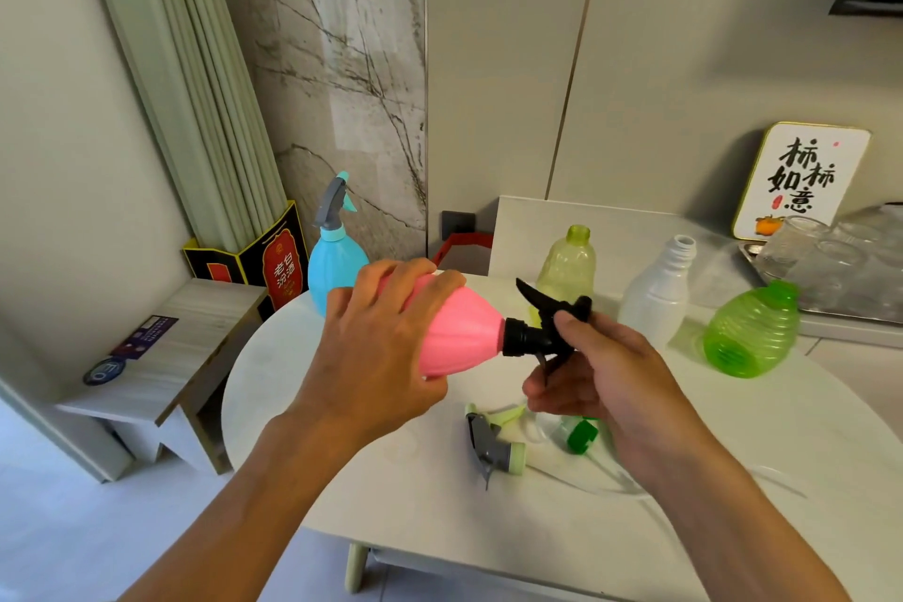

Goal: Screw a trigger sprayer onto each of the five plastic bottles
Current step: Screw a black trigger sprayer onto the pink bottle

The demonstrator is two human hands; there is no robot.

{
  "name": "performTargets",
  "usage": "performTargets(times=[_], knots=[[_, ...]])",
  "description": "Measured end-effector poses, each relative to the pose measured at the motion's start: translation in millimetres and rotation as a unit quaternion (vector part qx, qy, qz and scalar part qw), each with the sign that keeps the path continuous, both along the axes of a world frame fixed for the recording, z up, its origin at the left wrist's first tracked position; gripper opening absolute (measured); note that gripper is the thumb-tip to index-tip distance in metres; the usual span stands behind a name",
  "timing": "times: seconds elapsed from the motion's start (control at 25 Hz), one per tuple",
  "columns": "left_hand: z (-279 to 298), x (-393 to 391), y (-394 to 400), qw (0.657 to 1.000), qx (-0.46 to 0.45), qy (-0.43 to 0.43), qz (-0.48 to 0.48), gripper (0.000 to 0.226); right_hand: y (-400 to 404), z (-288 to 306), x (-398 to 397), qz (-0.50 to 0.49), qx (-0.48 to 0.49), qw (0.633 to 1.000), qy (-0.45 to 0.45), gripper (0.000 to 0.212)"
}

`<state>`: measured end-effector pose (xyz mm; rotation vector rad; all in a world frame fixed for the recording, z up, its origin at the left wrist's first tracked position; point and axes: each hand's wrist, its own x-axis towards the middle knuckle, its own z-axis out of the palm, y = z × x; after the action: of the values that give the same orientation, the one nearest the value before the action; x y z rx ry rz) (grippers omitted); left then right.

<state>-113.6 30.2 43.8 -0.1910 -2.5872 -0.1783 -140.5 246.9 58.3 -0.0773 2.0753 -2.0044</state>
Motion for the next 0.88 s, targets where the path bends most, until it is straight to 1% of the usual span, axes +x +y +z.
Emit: performTargets(times=[0.04,0.08,0.12,0.16,0.2,0.24,0.28,0.32,0.4,0.44,0.48,0.56,0.6,0.64,0.68,0.72,0.8,0.88], knots=[[-0.2,-0.6,-0.7,1.000,0.005,-0.004,0.002,0.093,2.6,2.7,-2.9,-0.003,0.029,0.999,-0.020,0.035],[0.1,-1.4,-1.6,1.000,0.017,-0.010,0.003,0.092,7.1,4.2,-5.9,-0.018,0.060,0.998,0.007,0.042],[0.2,-2.5,-2.8,0.999,0.030,-0.015,0.001,0.091,13.3,6.0,-6.8,-0.035,0.100,0.991,0.083,0.048],[0.6,-3.4,-3.2,0.999,0.043,-0.021,-0.004,0.090,20.0,8.2,-7.1,-0.036,0.165,0.967,0.189,0.055],[0.7,-4.0,-2.5,0.998,0.056,-0.028,-0.012,0.090,25.5,10.3,-5.1,-0.006,0.229,0.932,0.280,0.063],[0.7,-4.2,-1.2,0.997,0.065,-0.034,-0.020,0.089,27.2,11.0,-2.8,0.037,0.267,0.903,0.334,0.066],[0.7,-4.4,0.6,0.997,0.068,-0.036,-0.027,0.089,25.9,9.0,-1.6,0.076,0.275,0.890,0.355,0.065],[0.7,-4.5,2.5,0.997,0.063,-0.035,-0.034,0.089,23.9,4.1,-2.4,0.099,0.286,0.877,0.374,0.059],[0.0,-4.3,5.1,0.998,0.035,-0.024,-0.043,0.091,15.9,-5.6,-3.2,0.090,0.307,0.851,0.417,0.040],[-0.2,-3.7,5.0,0.999,0.022,-0.015,-0.045,0.093,13.3,-8.6,-3.6,0.079,0.304,0.854,0.415,0.035],[-0.1,-3.1,3.9,0.999,0.013,-0.005,-0.046,0.093,11.8,-8.7,-3.9,0.072,0.294,0.865,0.400,0.032],[1.4,-1.1,1.1,0.999,0.005,0.015,-0.050,0.093,13.7,-7.5,-4.1,0.069,0.269,0.883,0.378,0.030],[1.9,0.2,-0.1,0.999,0.006,0.019,-0.051,0.093,15.1,-7.5,-3.8,0.070,0.270,0.879,0.386,0.029],[1.8,1.0,-0.7,0.998,0.010,0.015,-0.055,0.093,15.3,-8.2,-2.9,0.075,0.285,0.865,0.406,0.029],[1.6,2.2,-0.6,0.998,0.018,-0.006,-0.061,0.092,13.8,-9.8,-2.1,0.084,0.305,0.847,0.427,0.030],[2.5,3.4,-0.6,0.996,0.031,-0.043,-0.069,0.092,11.1,-11.1,-1.0,0.095,0.318,0.832,0.445,0.030],[5.3,4.7,-3.4,0.983,0.067,-0.150,-0.079,0.094,5.6,-15.4,-0.1,0.119,0.338,0.803,0.477,0.030],[8.7,5.7,-9.8,0.963,0.095,-0.239,-0.080,0.096,3.5,-19.2,-1.4,0.137,0.367,0.753,0.529,0.029]])
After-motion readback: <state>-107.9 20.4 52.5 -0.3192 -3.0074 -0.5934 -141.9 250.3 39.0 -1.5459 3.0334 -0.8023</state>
